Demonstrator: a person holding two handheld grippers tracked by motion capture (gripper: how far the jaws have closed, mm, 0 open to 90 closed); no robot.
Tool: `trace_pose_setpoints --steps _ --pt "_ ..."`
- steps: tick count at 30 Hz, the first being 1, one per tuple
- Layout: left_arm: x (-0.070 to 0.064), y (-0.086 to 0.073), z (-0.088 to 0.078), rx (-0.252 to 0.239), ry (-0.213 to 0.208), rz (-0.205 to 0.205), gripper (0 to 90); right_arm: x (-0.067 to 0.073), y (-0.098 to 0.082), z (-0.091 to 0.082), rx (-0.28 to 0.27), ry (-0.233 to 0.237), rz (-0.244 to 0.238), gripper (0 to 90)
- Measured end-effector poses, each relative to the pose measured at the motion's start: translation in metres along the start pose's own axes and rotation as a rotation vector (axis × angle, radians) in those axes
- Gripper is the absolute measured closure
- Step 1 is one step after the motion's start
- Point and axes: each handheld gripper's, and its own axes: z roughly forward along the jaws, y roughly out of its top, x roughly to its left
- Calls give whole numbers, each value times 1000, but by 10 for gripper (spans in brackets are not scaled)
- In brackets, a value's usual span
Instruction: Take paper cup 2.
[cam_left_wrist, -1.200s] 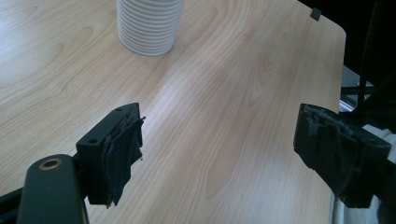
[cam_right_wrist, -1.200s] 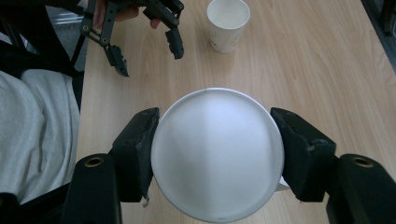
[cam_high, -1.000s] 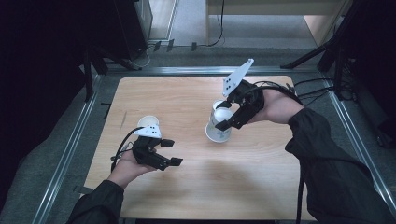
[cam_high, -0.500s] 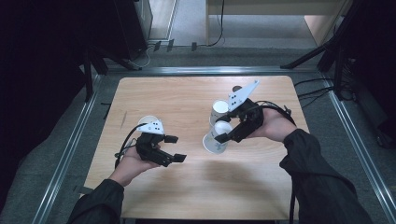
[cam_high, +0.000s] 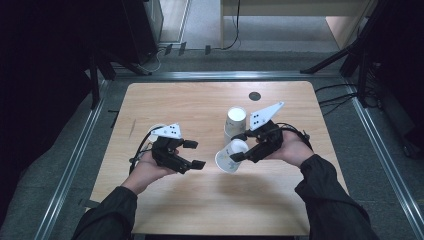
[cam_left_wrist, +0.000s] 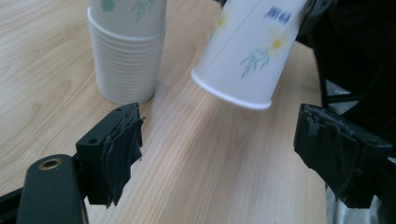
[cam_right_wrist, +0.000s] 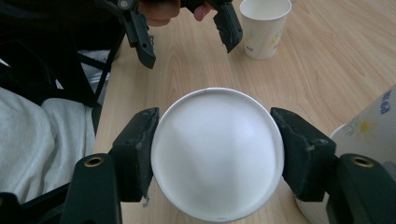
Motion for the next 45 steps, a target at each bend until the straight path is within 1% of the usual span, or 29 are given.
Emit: trace_pose_setpoints --steps 1,3,5,8,9,10,12,14,16,17,20,22,23,26,30,31,36,39,45 --pt "0 1 1 -5 0 10 156 0 -4 2 -15 3 7 359" --pt "0 4 2 -6 -10 25 156 0 -6 2 -22 0 13 359" --pt "0 8 6 -6 -27 40 156 1 -11 5 -55 3 22 360" --pt "1 9 9 -9 -25 42 156 1 -13 6 -69 1 32 360" --pt "1 9 11 -9 -34 34 159 0 -14 6 -76 -3 38 360" --pt "2 8 12 -6 -38 35 159 0 -15 6 -87 0 39 360" --pt "1 8 16 4 -41 47 159 0 -20 7 -105 0 53 361" --pt "0 8 19 4 -44 51 159 0 -21 7 -113 -1 53 361" --pt "0 8 21 8 -54 52 158 0 -25 8 -123 7 68 362" --pt "1 7 22 11 -66 47 159 0 -26 9 -134 10 67 361" --pt "0 6 26 18 -79 51 158 0 -30 11 -144 16 75 362" --pt "0 5 29 28 -75 54 153 0 -31 13 -145 15 75 361" --pt "0 4 33 48 -68 65 151 1 -31 14 -145 17 78 361" --pt "-1 3 36 60 -70 72 151 1 -30 15 -157 21 82 362" --pt "-1 2 40 66 -79 74 151 1 -28 19 -174 26 78 362" --pt "0 2 41 71 -81 80 152 1 -27 20 -177 24 75 362" --pt "-1 2 46 81 -80 91 152 1 -25 26 -178 37 86 362" --pt "-1 1 48 79 -82 95 155 2 -24 29 -178 47 85 362" --pt "-1 0 50 88 -87 98 156 3 -22 33 -177 52 84 362"
